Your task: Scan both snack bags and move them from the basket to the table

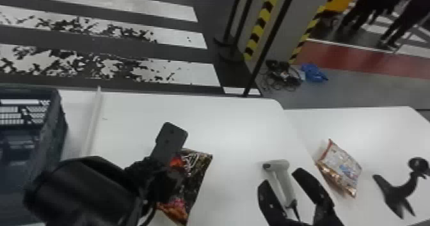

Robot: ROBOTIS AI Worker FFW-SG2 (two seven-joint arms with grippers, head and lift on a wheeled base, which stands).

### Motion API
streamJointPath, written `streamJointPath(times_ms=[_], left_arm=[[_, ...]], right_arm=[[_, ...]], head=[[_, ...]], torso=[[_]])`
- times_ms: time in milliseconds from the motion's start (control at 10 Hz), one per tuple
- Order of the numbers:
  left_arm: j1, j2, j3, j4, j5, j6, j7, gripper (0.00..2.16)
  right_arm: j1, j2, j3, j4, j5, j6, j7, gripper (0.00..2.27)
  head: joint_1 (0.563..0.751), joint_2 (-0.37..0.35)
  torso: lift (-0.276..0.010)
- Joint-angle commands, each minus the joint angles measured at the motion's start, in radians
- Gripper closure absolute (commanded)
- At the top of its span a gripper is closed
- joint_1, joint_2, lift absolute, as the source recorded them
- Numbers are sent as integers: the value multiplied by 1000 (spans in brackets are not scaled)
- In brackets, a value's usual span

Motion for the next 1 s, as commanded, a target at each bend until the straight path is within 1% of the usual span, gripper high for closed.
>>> streamJointPath(times_ms=[0, 200, 300, 400, 500, 700, 800, 900], left_arm=[[-5, -3, -24, 45, 6, -45, -4, 1892], [-10, -3, -69, 78, 6, -72, -17, 1892], [-11, -3, -92, 84, 6, -75, -18, 1892], [-11, -3, -110, 91, 9, -81, -30, 1892], [-11, -3, -130, 98, 3, -81, -30, 1892], [-13, -3, -139, 99, 6, -81, -37, 1885], [-13, -3, -145, 98, 3, -112, -12, 1568], [-13, -3, -142, 93, -11, -118, -21, 400]], right_arm=[[3, 0, -3, -1, -3, -1, 0, 80], [3, 0, -5, -3, -10, -4, 0, 80], [3, 0, -3, -4, -10, -4, 0, 80], [2, 2, -1, -4, -10, -4, 0, 80], [2, 2, -1, -4, -10, -4, 0, 80], [2, 2, -1, -6, -10, -4, 0, 80], [2, 2, -1, -6, -10, -4, 0, 80], [2, 2, -3, -7, -11, -4, 1, 80]], head=[[695, -350], [695, -350], [695, -350], [695, -350], [695, -350], [695, -350], [695, -350], [695, -350]], torso=[[-98], [-98], [-98], [-98], [-98], [-98], [-98], [-98]])
